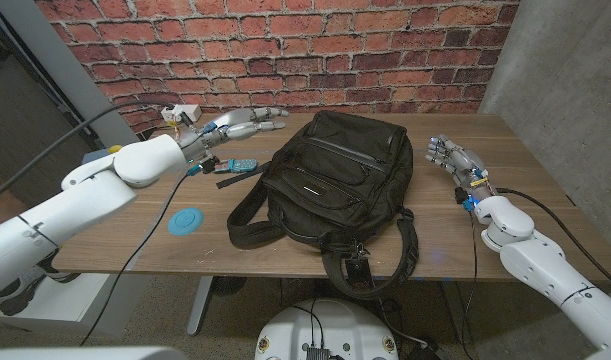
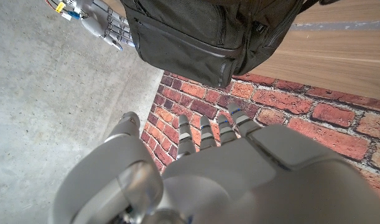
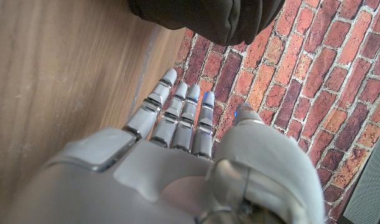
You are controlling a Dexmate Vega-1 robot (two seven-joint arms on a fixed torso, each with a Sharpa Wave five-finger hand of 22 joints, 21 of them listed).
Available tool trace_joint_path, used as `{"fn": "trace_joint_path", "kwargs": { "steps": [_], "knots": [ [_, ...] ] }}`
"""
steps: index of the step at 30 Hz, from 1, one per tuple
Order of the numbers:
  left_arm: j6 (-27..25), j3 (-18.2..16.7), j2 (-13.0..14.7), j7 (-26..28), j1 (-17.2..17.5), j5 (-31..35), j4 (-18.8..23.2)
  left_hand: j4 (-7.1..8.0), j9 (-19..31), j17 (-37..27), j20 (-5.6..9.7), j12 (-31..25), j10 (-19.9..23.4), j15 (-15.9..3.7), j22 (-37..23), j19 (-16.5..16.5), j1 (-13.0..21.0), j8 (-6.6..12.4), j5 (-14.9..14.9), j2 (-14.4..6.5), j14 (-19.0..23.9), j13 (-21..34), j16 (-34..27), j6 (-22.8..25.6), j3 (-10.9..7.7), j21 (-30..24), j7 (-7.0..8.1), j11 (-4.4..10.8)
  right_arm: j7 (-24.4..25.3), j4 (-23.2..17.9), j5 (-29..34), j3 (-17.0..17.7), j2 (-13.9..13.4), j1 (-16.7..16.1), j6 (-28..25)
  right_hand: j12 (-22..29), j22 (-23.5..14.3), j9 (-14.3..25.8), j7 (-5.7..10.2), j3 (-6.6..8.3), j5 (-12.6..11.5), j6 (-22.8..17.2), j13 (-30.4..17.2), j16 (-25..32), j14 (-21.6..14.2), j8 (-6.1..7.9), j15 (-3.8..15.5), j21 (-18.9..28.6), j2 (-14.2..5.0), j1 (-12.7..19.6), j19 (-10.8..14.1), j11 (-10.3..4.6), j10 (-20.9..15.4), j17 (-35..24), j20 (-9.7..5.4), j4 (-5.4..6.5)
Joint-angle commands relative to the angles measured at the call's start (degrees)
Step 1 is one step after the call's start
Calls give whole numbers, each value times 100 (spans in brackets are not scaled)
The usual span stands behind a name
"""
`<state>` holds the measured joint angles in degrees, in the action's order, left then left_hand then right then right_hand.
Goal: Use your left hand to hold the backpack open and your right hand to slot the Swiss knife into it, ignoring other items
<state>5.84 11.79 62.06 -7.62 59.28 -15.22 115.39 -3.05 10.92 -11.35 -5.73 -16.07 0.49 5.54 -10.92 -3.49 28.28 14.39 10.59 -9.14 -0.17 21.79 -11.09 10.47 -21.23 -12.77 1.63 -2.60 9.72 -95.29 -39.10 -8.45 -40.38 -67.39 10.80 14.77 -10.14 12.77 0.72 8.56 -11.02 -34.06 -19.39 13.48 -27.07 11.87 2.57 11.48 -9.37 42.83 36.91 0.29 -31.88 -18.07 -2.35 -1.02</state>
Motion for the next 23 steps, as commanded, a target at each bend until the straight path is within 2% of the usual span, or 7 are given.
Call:
{"fn": "trace_joint_path", "kwargs": {
  "steps": [1, 16, 23],
  "knots": [
    [243, -112, -448, 364, 319, -511, -263, -8, 17, 11, -2, 17, 104, 12, -2, -41, 14, 28, 20, -51, 49, -18, -41, 161, -75, -21, -4, -28, -109, 153, -44, -20, -27, 175, -28, -18, -18, 13, 17, 52, -34, 34, -1, -25, 38, 13, 194, 45, -4, -48, -18, 13, 26, 0, -14, -5],
    [398, -17, -790, 498, 273, -730, -672, -40, 16, 34, -10, 33, 146, 9, 0, -38, 30, 30, 30, -51, 75, -70, -34, 277, -126, -14, -5, -29, -165, 440, -64, -220, 89, 545, -158, -49, -19, 9, 23, 94, -38, 39, 24, -28, 31, 18, 202, 46, -29, -65, -20, 8, 26, 11, -36, -13],
    [550, 158, -1115, 469, 111, -942, -989, -53, 16, 43, -7, 55, 134, 13, 1, -70, 33, -20, 34, -52, 94, -98, -33, 212, -152, -24, 2, -28, -237, 648, -107, -332, 189, 698, -176, -60, -20, 8, 21, 115, -40, 28, 35, -22, 18, 25, 200, 47, -42, -72, -21, 14, 18, 12, -35, -17]
  ]
}}
